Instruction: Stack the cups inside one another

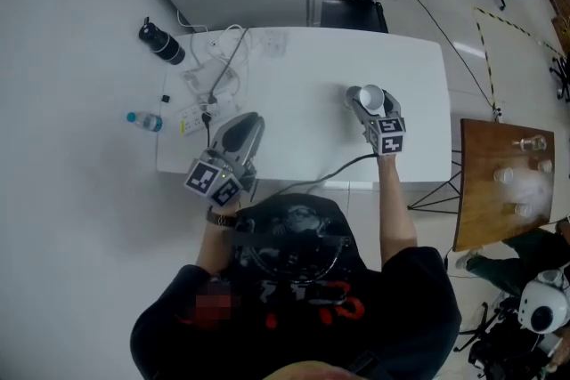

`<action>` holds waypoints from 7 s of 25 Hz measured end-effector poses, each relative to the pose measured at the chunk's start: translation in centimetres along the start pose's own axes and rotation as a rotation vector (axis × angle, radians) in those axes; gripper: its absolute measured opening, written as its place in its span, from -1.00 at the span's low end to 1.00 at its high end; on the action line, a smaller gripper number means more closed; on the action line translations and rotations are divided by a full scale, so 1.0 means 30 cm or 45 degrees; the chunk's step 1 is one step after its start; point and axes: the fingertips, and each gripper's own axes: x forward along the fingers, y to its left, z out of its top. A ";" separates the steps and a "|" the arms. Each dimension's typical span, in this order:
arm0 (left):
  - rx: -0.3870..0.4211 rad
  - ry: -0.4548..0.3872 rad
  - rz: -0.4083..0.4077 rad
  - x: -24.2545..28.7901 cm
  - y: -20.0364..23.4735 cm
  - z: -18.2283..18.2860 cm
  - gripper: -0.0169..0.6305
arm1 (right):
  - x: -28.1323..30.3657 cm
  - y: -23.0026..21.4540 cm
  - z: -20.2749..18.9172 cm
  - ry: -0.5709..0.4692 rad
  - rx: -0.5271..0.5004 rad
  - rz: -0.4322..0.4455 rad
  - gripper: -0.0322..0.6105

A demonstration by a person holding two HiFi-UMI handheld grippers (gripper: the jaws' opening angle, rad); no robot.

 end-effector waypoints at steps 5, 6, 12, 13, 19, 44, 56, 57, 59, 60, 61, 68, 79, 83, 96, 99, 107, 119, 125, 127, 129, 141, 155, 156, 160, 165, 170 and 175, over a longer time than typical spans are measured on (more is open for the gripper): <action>-0.002 -0.009 0.063 -0.035 0.020 -0.002 -0.77 | 0.068 -0.006 -0.031 0.055 -0.022 0.025 0.24; -0.002 -0.009 0.073 -0.041 0.021 -0.003 -0.77 | 0.081 -0.006 -0.040 0.064 -0.025 0.030 0.24; 0.003 -0.006 0.113 -0.068 0.024 0.003 -0.77 | 0.139 -0.005 -0.080 0.136 -0.040 0.039 0.25; 0.004 -0.008 0.119 -0.071 0.027 0.006 -0.77 | 0.148 -0.007 -0.090 0.145 -0.038 0.041 0.25; 0.008 -0.024 0.150 -0.085 0.033 0.023 -0.77 | 0.181 -0.003 -0.128 0.192 -0.028 0.069 0.24; -0.014 -0.048 0.152 -0.111 0.043 0.017 -0.77 | 0.178 0.014 -0.196 0.226 0.051 0.123 0.37; -0.031 -0.030 0.082 -0.067 0.032 0.004 -0.77 | 0.035 0.037 -0.109 0.036 0.057 0.076 0.36; -0.030 -0.029 0.075 -0.063 0.029 0.005 -0.77 | 0.020 0.041 -0.094 0.014 0.059 0.073 0.36; -0.030 -0.027 0.064 -0.060 0.025 0.004 -0.77 | -0.008 0.047 -0.077 -0.014 0.065 0.064 0.36; -0.031 -0.026 0.058 -0.059 0.022 0.001 -0.77 | -0.022 0.048 -0.071 -0.023 0.069 0.058 0.36; -0.033 -0.025 0.051 -0.057 0.018 -0.001 -0.77 | -0.035 0.047 -0.067 -0.029 0.072 0.052 0.36; -0.045 -0.020 0.005 -0.034 -0.002 -0.001 -0.77 | -0.089 0.050 -0.025 -0.069 0.078 0.043 0.36; -0.064 -0.003 -0.058 -0.021 -0.038 -0.022 -0.77 | -0.167 0.113 0.093 -0.179 0.087 0.036 0.26; -0.069 -0.006 -0.077 -0.015 -0.047 -0.018 -0.77 | -0.185 0.150 0.143 -0.225 0.111 0.060 0.25; -0.092 -0.015 -0.122 -0.007 -0.069 0.007 -0.77 | -0.340 0.316 0.280 -0.446 0.184 0.168 -0.87; -0.075 -0.007 -0.153 0.022 -0.100 0.011 -0.77 | -0.398 0.318 0.292 -0.473 0.178 0.153 -0.88; -0.054 0.055 -0.273 0.112 -0.187 -0.022 -0.77 | -0.543 0.320 0.293 -0.453 0.101 0.138 -0.88; -0.048 0.085 -0.447 0.203 -0.314 -0.017 -0.77 | -0.746 0.278 0.293 -0.570 0.183 -0.053 -0.88; -0.033 0.110 -0.518 0.235 -0.383 -0.044 -0.77 | -0.838 0.244 0.278 -0.582 0.183 -0.117 -0.88; -0.020 0.119 -0.532 0.244 -0.401 -0.043 -0.77 | -0.876 0.239 0.305 -0.592 0.192 -0.143 -0.88; -0.006 0.122 -0.536 0.246 -0.405 -0.036 -0.77 | -0.892 0.242 0.322 -0.604 0.196 -0.147 -0.89; 0.068 0.114 -0.521 0.247 -0.386 0.005 -0.77 | -0.926 0.251 0.357 -0.648 0.218 -0.094 -0.89; 0.103 0.068 -0.248 0.096 -0.240 0.059 -0.77 | -0.750 0.373 0.428 -0.592 0.156 0.172 -0.89; 0.109 0.060 -0.233 0.090 -0.223 0.068 -0.77 | -0.731 0.383 0.438 -0.596 0.151 0.187 -0.89; 0.119 0.039 -0.180 0.053 -0.183 0.082 -0.77 | -0.676 0.417 0.457 -0.593 0.127 0.240 -0.89; 0.129 -0.010 -0.087 -0.002 -0.127 0.101 -0.77 | -0.618 0.473 0.476 -0.577 0.106 0.326 -0.89; 0.120 -0.009 -0.040 -0.042 -0.097 0.104 -0.77 | -0.572 0.518 0.498 -0.581 0.087 0.375 -0.89; 0.107 0.000 -0.010 -0.067 -0.065 0.093 -0.77 | -0.535 0.548 0.507 -0.577 0.074 0.409 -0.89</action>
